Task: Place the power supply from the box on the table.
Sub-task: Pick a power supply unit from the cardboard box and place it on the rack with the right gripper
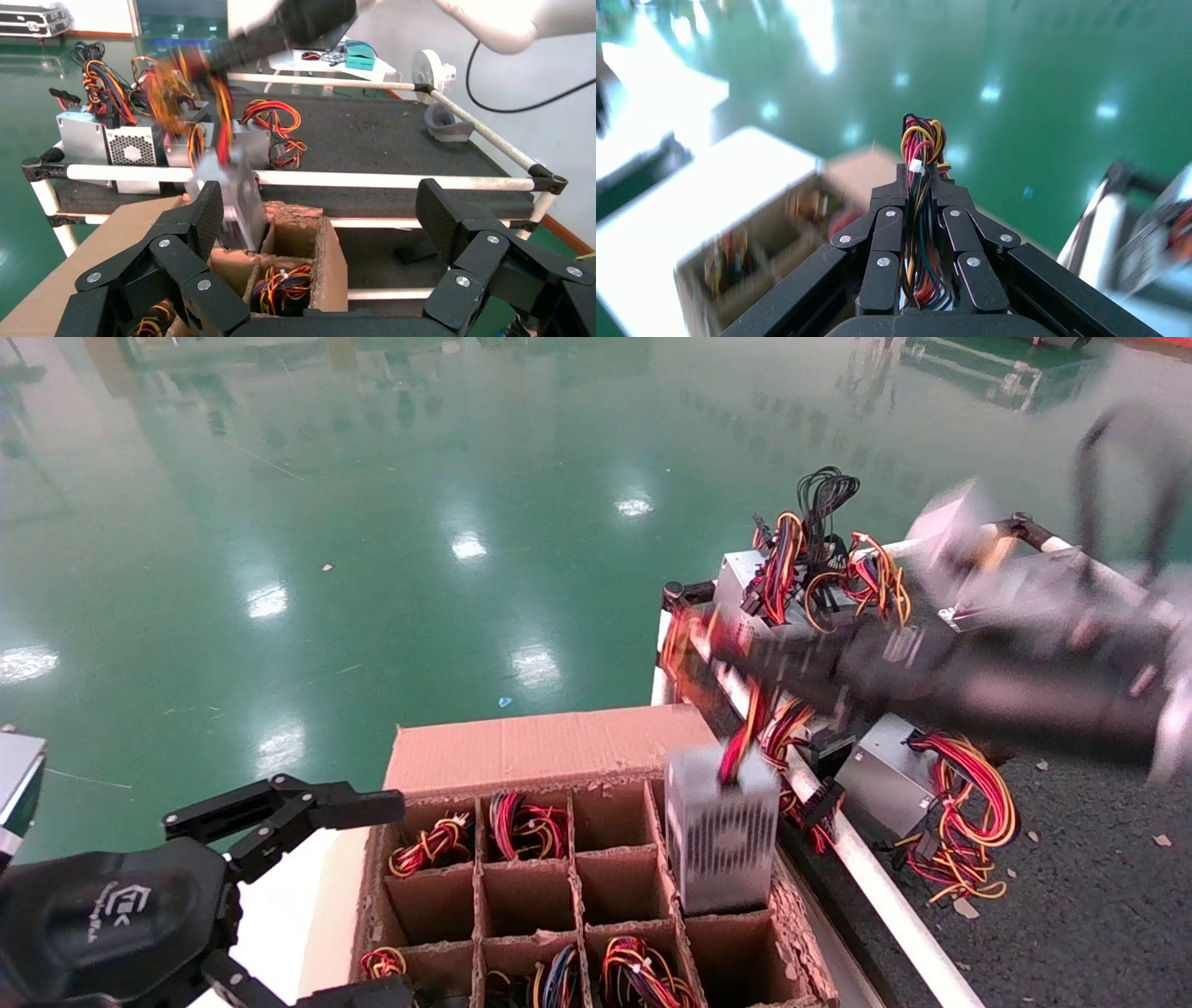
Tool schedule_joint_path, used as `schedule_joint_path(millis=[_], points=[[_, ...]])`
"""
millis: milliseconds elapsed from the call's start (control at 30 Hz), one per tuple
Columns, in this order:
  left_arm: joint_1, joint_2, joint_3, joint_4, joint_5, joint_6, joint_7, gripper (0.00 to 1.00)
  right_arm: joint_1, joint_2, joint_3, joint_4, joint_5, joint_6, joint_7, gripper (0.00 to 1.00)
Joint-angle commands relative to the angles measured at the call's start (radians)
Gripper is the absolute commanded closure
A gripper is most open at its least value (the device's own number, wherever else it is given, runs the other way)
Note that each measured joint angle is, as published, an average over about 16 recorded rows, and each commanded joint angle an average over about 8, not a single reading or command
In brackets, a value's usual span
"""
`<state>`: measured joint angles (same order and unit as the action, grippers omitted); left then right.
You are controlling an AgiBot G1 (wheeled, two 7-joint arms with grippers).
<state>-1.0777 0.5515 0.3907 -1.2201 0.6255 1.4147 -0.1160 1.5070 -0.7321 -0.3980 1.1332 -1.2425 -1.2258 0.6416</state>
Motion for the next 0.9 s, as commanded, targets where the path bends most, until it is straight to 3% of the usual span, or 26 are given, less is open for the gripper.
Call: schedule_joint_path(millis=[33,333,567,900], points=[[0.000,0.000,0.000,0.000,0.000,0.000,0.000,0.00,0.053,0.003,0.016,-0.026,0.026,-0.017,0.030,1.00],[0.000,0.000,0.000,0.000,0.000,0.000,0.000,0.00,0.317,-0.045,0.042,-0.310,0.018,-0.014,0.027,1.00],[0.000,0.000,0.000,0.000,0.000,0.000,0.000,0.00,0.447,-0.081,0.043,-0.565,-0.033,0.031,-0.126,1.00],[0.000,0.000,0.000,0.000,0.000,0.000,0.000,0.00,0.532,-0.102,0.047,-0.861,-0.067,0.115,-0.336,1.00]])
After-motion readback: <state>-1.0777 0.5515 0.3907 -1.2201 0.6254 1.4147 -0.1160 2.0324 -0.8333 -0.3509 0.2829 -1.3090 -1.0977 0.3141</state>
